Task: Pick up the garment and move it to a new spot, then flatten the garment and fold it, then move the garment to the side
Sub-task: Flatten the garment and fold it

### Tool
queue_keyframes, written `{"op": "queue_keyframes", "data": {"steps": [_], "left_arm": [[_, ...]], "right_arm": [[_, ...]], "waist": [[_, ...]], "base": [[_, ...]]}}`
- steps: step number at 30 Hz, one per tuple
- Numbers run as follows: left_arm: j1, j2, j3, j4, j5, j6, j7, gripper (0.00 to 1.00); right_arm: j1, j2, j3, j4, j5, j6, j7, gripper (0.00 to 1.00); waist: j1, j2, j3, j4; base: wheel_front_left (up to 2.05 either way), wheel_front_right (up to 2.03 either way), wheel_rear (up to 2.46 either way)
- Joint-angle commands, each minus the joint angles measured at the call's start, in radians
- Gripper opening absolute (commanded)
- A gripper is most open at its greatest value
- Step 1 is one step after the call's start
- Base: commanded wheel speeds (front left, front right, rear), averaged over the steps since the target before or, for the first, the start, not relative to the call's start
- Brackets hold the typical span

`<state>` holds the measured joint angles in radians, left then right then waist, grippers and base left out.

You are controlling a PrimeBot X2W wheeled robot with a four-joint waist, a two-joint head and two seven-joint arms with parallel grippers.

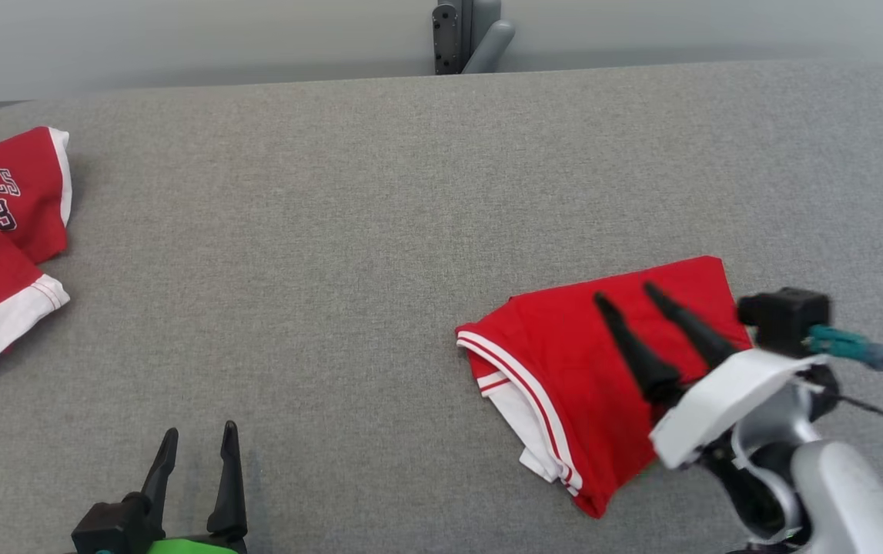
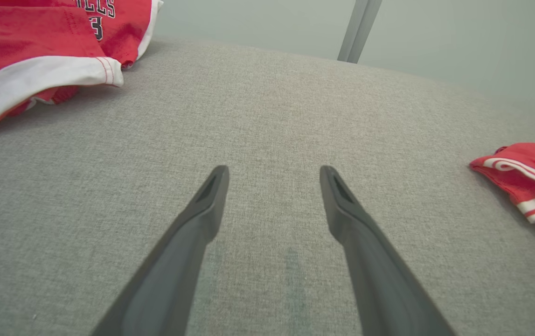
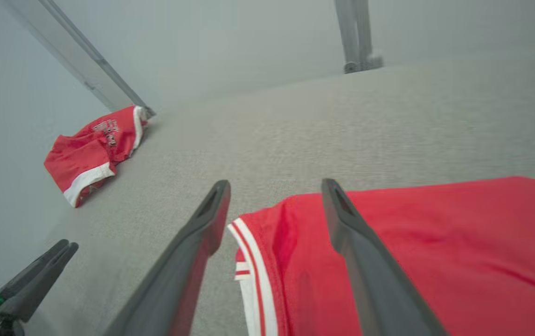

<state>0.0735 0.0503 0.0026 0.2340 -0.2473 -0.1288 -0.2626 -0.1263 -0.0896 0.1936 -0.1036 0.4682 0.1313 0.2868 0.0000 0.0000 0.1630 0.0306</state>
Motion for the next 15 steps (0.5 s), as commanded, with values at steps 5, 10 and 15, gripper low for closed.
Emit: {"op": "queue_keyframes", "data": {"steps": [5,10,15], "left_arm": [[0.013,0.001,-0.007,-0.008,-0.02,-0.002,-0.003,1.0],[0.002,0.001,-0.024,-0.011,-0.037,-0.001,-0.003,1.0],[0.0,0.001,-0.039,-0.008,-0.042,0.002,-0.003,1.0]], "right_arm": [[0.021,-0.073,-0.168,-0.051,-0.058,-0.001,-0.086,1.0],[0.063,-0.159,-0.155,0.012,-0.071,-0.001,-0.189,1.0],[0.098,-0.22,-0.079,0.126,-0.144,-0.001,-0.321,1.0]], "waist": [[0.0,0.0,0.001,0.003],[0.0,0.0,0.004,0.017],[0.0,0.0,0.003,0.031]], "base": [[0.0,0.0,0.0],[0.0,0.0,0.0],[0.0,0.0,0.0]]}}
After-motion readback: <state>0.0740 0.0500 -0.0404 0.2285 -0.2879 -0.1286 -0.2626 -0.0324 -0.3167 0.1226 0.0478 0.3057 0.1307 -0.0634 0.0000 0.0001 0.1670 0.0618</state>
